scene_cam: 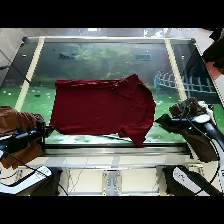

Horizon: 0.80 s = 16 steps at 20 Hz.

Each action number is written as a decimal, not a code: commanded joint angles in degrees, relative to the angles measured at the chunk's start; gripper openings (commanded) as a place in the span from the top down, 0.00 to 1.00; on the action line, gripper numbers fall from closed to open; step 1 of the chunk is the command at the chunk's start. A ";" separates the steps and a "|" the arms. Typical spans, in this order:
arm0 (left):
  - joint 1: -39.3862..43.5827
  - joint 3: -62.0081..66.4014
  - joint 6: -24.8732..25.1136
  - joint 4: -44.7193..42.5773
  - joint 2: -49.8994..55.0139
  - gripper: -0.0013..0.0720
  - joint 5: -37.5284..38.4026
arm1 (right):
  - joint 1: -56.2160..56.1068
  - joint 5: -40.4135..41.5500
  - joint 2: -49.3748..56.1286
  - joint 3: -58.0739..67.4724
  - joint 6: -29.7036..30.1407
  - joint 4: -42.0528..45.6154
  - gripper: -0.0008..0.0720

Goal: Fold the shirts.

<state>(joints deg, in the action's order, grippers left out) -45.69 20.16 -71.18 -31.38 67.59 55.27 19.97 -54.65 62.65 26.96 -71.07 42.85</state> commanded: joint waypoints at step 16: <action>-0.13 8.57 10.16 0.15 -9.31 0.97 15.61 | -11.26 -15.30 1.20 7.13 14.78 -17.29 0.97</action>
<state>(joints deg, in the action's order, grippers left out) -45.76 24.32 -64.34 -31.31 63.31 62.17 9.72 -60.10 68.55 29.15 -57.10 26.09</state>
